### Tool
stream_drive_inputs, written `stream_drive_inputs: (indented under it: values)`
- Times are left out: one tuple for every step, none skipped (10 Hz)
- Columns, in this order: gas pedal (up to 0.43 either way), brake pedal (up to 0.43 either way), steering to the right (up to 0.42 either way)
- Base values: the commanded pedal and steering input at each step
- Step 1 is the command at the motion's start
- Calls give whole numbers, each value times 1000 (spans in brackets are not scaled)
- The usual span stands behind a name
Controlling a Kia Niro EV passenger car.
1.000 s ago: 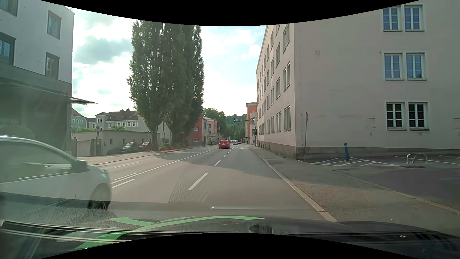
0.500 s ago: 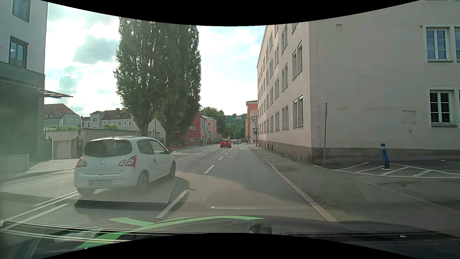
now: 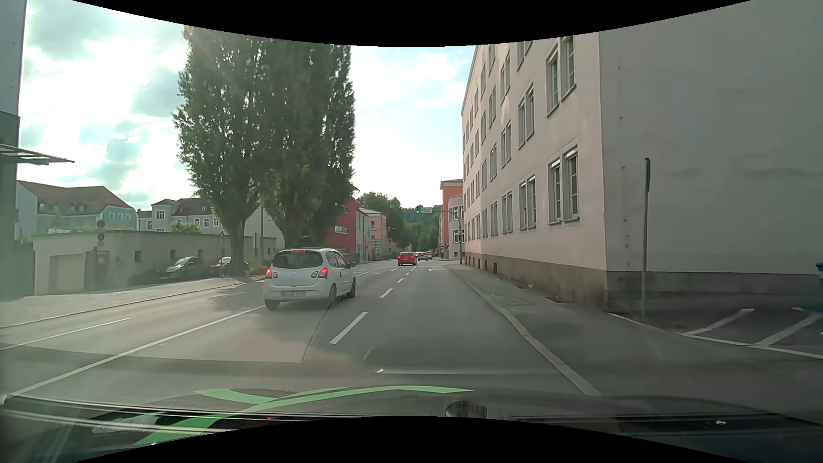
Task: Follow the waypoints while adhering to traffic rules and regulations
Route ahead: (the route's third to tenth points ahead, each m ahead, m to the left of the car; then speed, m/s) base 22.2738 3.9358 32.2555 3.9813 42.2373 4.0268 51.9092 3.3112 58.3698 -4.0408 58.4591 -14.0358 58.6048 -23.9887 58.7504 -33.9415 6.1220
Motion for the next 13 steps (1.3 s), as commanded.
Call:
stream_drive_inputs:
  values:
    - [118, 0, -3]
    - [118, 0, -3]
    - [98, 0, -3]
    - [28, 0, -3]
    - [8, 0, -3]
    - [8, 0, -3]
    - [8, 0, -3]
    - [8, 0, -3]
    - [8, 0, -3]
    - [8, 0, -3]
    - [8, 0, -4]
    - [8, 0, -4]
    - [8, 0, -7]
